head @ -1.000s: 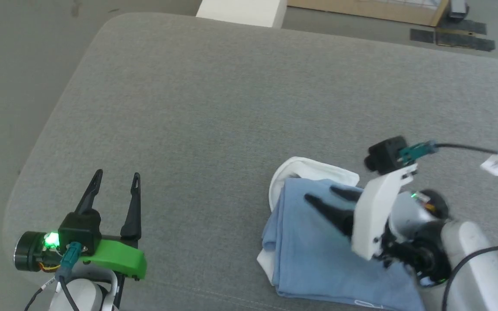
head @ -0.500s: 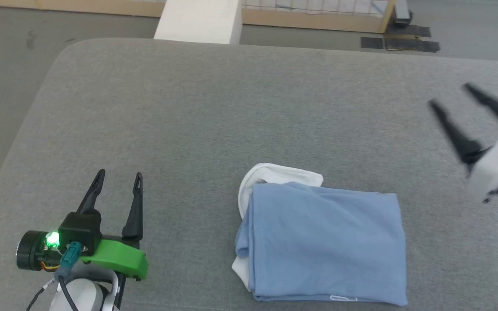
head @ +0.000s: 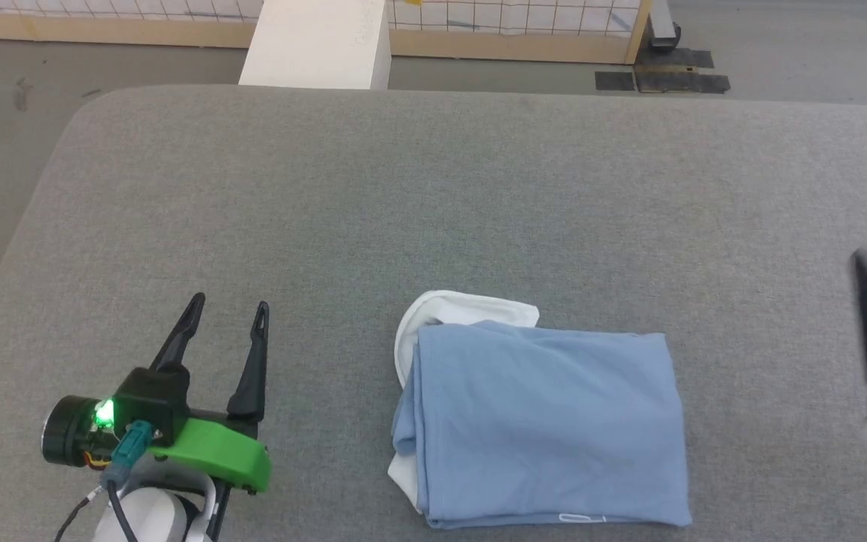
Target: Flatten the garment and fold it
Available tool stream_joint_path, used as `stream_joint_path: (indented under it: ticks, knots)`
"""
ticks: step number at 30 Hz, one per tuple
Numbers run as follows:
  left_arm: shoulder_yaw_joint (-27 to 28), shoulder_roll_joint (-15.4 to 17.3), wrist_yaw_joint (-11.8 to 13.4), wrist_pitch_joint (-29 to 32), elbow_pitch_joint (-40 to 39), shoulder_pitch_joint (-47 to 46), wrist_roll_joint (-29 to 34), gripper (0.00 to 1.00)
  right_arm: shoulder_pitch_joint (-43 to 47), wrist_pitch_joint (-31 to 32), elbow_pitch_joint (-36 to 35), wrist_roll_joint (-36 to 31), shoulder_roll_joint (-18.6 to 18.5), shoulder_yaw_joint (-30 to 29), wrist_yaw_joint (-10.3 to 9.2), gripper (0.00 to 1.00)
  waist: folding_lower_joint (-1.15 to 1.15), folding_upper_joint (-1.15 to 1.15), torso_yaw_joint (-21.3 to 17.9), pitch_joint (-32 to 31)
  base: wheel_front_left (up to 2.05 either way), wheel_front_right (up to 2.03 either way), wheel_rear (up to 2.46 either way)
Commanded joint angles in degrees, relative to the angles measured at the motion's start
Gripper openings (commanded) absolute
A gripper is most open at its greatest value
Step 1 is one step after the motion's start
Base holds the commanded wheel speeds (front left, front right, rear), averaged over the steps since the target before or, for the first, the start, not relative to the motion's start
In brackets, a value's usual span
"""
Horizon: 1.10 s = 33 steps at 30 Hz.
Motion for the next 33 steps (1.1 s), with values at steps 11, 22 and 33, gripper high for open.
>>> stream_joint_path:
  ticks: [11, 22, 33]
  knots:
    - [-0.1, 1.1, 0.9, 0.5, -0.5, 2.9, -0.1, 1.0, 7.4, -0.4, -6.4, -7.1, 11.5, -2.4, -0.08, 1.0, 0.0, 0.0, -0.4, -1.0, 0.0, 0.0, 0.0]
    - [-0.5, 1.1, 1.1, 0.3, -0.8, 2.5, -0.3, 1.0, 8.3, 0.5, -7.6, -8.9, 12.7, -2.8, -0.08, 1.0, 0.0, 0.0, 0.1, -0.2, 0.0, 0.0, 0.0]
    - [-1.2, 0.7, 1.3, 0.5, -1.3, 0.0, 0.2, 1.0, 8.4, 23.0, -5.8, 10.4, 4.7, 3.2, -0.08, 1.0, 0.0, 0.0, 2.8, 4.6, 0.0, 0.0, 0.0]
